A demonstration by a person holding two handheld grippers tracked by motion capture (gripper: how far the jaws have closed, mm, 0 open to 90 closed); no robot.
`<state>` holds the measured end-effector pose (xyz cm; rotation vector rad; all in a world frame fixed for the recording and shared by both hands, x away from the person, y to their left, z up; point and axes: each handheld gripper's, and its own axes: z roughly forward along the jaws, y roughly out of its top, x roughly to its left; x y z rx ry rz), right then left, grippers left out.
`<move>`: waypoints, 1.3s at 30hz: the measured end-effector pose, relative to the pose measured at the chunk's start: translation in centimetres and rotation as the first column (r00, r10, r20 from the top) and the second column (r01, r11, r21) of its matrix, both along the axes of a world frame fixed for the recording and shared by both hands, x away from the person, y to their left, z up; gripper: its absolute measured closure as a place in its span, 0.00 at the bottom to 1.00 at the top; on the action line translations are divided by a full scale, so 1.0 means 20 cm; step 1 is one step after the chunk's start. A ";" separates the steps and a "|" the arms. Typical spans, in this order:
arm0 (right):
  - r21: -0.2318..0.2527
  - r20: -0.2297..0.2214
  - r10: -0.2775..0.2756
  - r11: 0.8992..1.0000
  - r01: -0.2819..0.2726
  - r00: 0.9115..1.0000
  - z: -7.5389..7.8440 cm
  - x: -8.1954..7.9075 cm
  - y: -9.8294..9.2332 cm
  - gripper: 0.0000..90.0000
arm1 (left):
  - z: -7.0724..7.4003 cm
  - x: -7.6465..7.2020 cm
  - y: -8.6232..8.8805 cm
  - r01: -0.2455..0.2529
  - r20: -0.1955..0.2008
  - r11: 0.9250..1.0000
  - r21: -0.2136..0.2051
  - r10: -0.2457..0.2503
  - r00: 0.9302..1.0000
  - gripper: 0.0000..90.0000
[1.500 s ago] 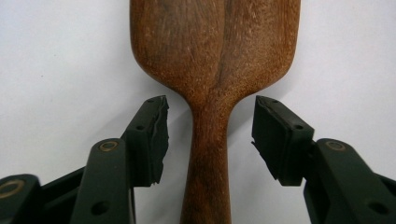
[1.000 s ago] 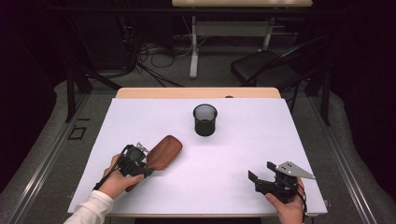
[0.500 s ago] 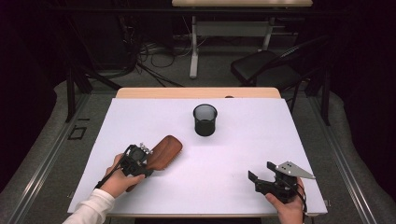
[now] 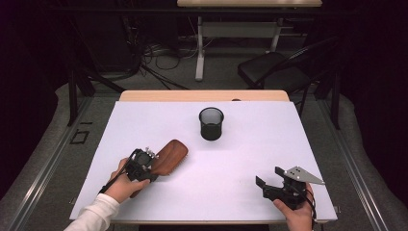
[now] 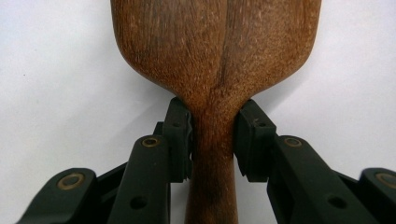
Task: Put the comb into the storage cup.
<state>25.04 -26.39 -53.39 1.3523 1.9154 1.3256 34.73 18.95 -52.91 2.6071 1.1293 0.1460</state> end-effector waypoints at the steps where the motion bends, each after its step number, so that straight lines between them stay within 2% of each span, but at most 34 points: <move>1: 0.000 0.000 0.000 1.000 0.000 1.000 0.00 0.00 0.00 0.16 | 0.00 0.00 0.00 0.001 -0.002 1.000 0.000 -0.001 1.000 0.77; 27: 0.000 -0.001 0.002 1.000 -0.002 1.000 0.00 0.00 0.00 0.16 | 0.00 0.00 0.00 0.006 -0.006 1.000 0.009 -0.006 1.000 0.79; 33: 0.000 -0.001 0.001 1.000 -0.001 1.000 0.00 0.00 0.00 0.16 | 0.00 -0.01 0.00 -0.005 -0.005 1.000 -0.011 0.005 1.000 0.79; 39: -0.003 -0.001 0.002 1.000 -0.002 1.000 0.00 0.00 0.00 0.16 | 0.00 0.00 0.01 0.000 -0.005 1.000 -0.015 0.000 1.000 0.80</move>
